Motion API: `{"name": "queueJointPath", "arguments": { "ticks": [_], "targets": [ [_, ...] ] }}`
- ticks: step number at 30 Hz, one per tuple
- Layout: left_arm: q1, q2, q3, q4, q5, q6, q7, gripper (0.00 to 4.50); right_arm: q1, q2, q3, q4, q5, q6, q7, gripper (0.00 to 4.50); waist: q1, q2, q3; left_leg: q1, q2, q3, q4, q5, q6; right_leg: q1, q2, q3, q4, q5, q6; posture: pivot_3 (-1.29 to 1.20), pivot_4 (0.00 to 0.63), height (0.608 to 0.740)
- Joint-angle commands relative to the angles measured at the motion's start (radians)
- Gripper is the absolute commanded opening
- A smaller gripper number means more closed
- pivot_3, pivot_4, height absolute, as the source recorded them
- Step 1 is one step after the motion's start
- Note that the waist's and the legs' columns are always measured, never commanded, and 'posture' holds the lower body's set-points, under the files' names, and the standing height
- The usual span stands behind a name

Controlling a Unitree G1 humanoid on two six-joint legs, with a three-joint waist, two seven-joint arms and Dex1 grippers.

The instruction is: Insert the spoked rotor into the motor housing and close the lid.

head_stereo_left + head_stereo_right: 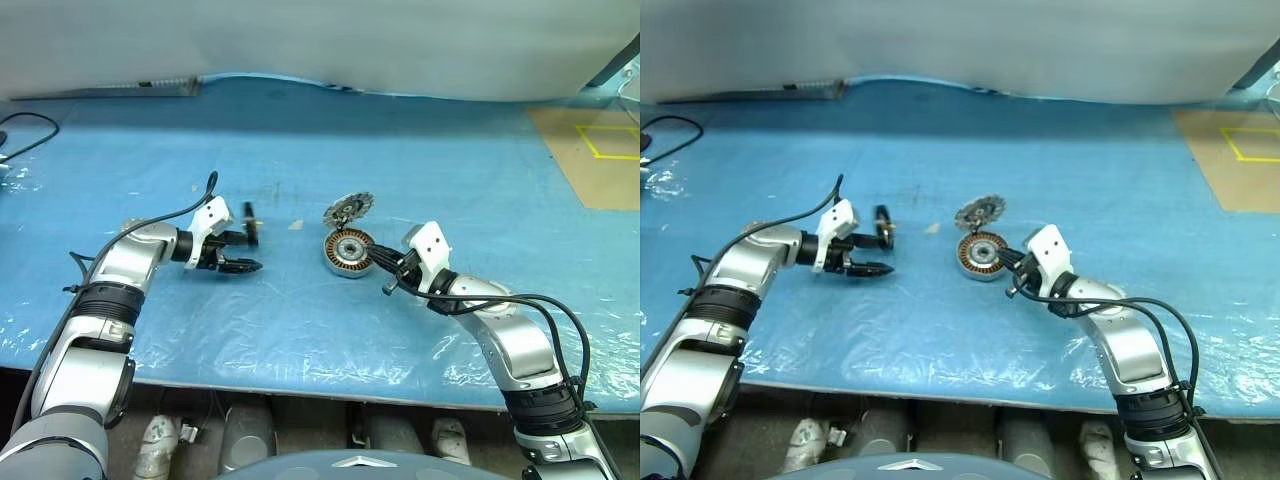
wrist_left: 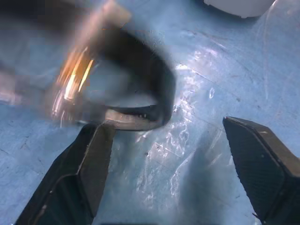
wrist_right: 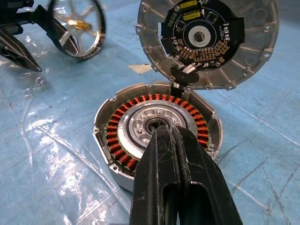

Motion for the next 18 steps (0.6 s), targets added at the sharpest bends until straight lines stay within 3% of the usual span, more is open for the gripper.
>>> {"name": "queueJointPath", "arguments": {
  "ticks": [1,18],
  "targets": [
    [-0.019,0.006,0.009,-0.025,-0.02,-0.012,-0.009,3.8,-0.001,0.0,-0.011,-0.044,0.012,-0.006,-0.003,0.0,0.0,0.0,0.0,0.0,0.0,0.0,0.0,0.0,0.0,0.0,0.0,0.0,0.0,0.0,0.0,0.0,0.15,0.74],
    [-0.047,0.06,0.061,-0.12,-0.111,0.01,-0.037,3.8,-0.005,0.003,-0.004,-0.037,0.01,-0.002,-0.003,0.0,-0.001,0.0,0.0,-0.002,0.0,0.0,0.0,0.0,0.0,-0.001,0.0,-0.001,0.0,0.0,0.0,0.0,0.15,0.74]
  ]
}}
